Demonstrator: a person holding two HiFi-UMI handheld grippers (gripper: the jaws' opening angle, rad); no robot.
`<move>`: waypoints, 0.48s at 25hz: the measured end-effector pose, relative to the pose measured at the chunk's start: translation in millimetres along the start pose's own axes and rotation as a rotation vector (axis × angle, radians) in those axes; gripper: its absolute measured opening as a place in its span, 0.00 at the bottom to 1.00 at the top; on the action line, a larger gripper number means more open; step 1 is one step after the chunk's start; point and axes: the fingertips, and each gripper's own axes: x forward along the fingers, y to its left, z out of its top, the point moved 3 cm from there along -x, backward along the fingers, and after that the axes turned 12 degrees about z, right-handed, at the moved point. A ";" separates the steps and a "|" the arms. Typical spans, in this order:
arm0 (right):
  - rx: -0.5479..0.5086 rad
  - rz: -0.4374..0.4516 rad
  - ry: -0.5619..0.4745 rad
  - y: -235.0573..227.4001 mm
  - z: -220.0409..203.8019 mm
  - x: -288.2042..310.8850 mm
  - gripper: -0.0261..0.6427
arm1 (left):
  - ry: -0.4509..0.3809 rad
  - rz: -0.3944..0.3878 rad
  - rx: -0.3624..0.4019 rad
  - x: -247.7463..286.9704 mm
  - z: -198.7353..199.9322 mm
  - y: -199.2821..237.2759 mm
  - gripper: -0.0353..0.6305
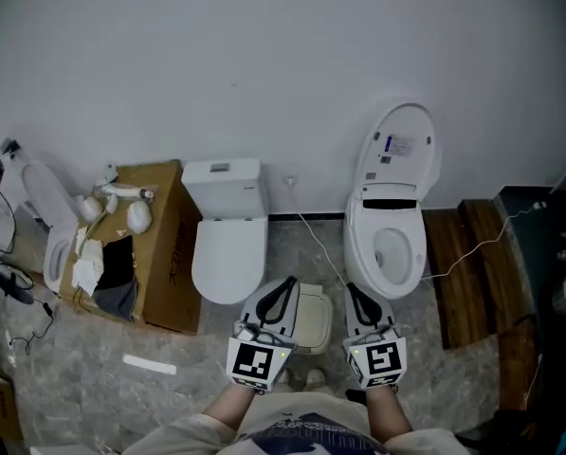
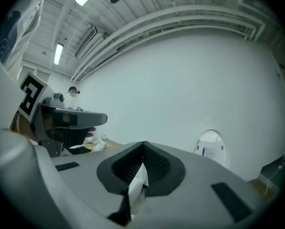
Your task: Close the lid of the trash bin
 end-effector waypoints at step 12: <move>-0.010 -0.061 -0.094 4.4 26.0 -10.1 0.05 | -0.017 -0.001 0.002 -4.2 6.2 -0.9 0.05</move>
